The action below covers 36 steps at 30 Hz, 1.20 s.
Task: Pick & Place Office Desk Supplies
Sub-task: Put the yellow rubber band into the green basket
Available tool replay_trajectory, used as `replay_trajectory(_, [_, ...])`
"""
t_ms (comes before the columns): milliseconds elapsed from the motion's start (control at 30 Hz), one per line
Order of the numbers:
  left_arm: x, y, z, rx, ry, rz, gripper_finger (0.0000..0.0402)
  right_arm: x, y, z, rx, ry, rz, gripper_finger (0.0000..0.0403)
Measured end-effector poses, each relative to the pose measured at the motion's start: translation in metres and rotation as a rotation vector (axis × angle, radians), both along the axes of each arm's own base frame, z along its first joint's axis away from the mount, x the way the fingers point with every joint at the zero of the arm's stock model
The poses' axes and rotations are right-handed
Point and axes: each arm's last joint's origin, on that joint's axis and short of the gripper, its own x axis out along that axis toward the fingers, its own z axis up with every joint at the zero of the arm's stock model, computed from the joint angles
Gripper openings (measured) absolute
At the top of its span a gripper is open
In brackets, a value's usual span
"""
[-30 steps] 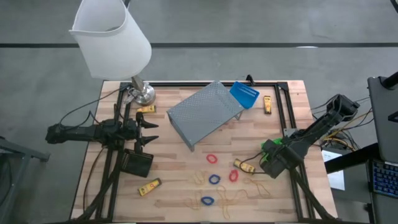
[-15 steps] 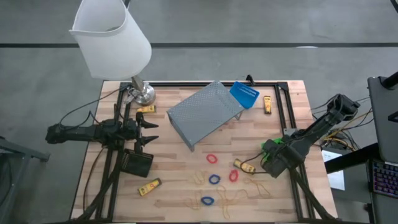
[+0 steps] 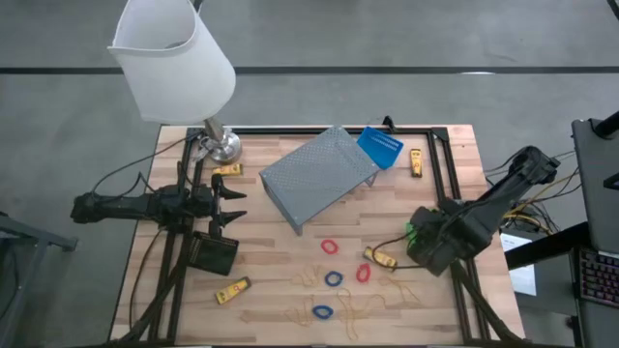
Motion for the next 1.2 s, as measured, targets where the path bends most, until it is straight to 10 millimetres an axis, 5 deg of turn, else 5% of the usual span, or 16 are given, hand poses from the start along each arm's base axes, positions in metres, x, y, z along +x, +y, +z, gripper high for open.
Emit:
replay_trajectory(233, [0.0,0.0,0.0,0.0,0.0,0.0,0.0253,0.012,0.009,0.018,0.059,-0.134,0.091,0.0142])
replay_trajectory(467, [0.0,0.0,0.0,0.0,0.0,0.0,0.0253,0.026,0.021,0.013,0.167,-0.238,0.129,0.0137])
replay_trajectory(833, [0.0,0.0,0.0,0.0,0.0,0.0,0.0253,0.047,0.056,-0.036,0.395,0.019,0.097,0.0145])
replay_trajectory(1200, [0.0,0.0,0.0,0.0,0.0,0.0,0.0253,0.056,0.093,-0.083,0.306,0.16,0.001,0.0165])
